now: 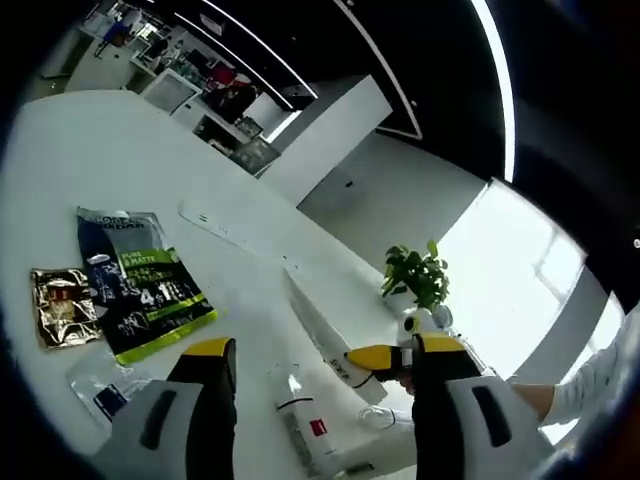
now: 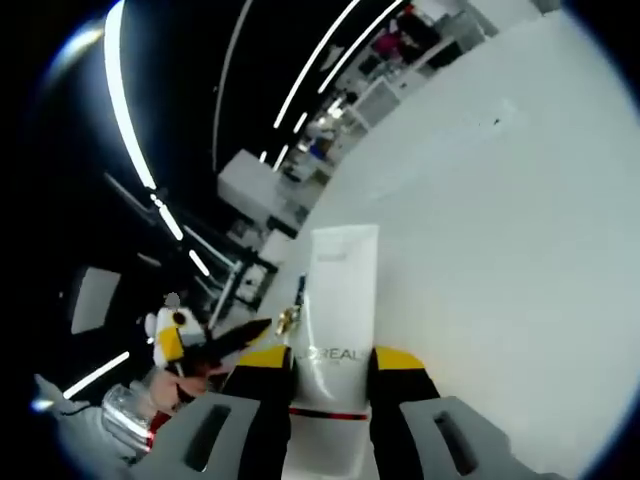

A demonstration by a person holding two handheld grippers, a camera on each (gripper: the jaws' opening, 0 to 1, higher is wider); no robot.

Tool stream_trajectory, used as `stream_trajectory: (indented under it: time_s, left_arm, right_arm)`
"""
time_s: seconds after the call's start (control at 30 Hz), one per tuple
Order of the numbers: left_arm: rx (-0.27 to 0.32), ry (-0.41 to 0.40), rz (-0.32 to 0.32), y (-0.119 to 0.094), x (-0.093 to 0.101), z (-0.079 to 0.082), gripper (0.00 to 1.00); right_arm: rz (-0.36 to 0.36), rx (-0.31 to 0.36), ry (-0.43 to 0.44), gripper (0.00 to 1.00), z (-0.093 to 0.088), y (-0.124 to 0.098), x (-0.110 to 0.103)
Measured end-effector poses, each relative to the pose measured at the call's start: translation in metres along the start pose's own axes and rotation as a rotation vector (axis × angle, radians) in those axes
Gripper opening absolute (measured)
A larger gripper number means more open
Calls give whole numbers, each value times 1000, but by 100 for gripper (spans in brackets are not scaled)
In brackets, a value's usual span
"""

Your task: Arrange the skincare products in the storage area until every visible bottle or jar stands upright without overlapping.

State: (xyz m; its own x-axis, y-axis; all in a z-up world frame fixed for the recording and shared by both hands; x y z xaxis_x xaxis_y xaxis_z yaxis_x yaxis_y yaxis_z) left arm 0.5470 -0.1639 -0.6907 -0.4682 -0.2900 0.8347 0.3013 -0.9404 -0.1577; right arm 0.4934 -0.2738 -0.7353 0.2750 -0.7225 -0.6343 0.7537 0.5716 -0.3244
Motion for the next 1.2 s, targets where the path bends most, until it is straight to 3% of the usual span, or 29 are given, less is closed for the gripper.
stream_trajectory:
  time_s: [0.13,0.37,0.63,0.77,0.93,1.0,1.07,1.2]
  left_arm:
    - [30,-41,5,13,-2,7,57]
    - [12,-61,29,22,-6,4,50]
    - [17,-97,6,29,12,-2,44]
    - [16,-102,9,32,9,4,40]
    - [33,-100,16,32,14,9,16]
    - [39,-90,10,31,18,12,15]
    - [42,-50,19,29,20,13,14]
    - [46,-67,19,28,20,18,13]
  right_arm:
    - [20,-5,-43,22,4,1,-8]
    - [47,-27,-162,22,8,6,-20]
    - [72,-55,-275,22,7,12,-38]
    - [89,-46,-346,22,12,14,-44]
    - [87,-31,-474,22,19,18,-47]
    - [78,-31,-520,22,18,18,-51]
    - [74,-24,-511,22,22,21,-48]
    - [77,-8,-533,22,26,24,-49]
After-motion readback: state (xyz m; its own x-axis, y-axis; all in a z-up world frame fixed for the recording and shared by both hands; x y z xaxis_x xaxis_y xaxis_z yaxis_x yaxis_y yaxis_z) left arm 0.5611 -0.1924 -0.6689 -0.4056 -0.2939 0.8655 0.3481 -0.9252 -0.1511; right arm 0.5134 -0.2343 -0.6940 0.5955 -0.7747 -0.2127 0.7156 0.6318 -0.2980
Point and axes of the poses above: the point that each gripper's makers call its tool centre point, and the gripper's own axes: y roughly forward along the fingers, x roughly to its right, z roughly out of its top, the point moved 2 cm from there along -y, roughly backward along the fingers, and after that the axes turned 12 degrees about -y, right-handed, at the moved point
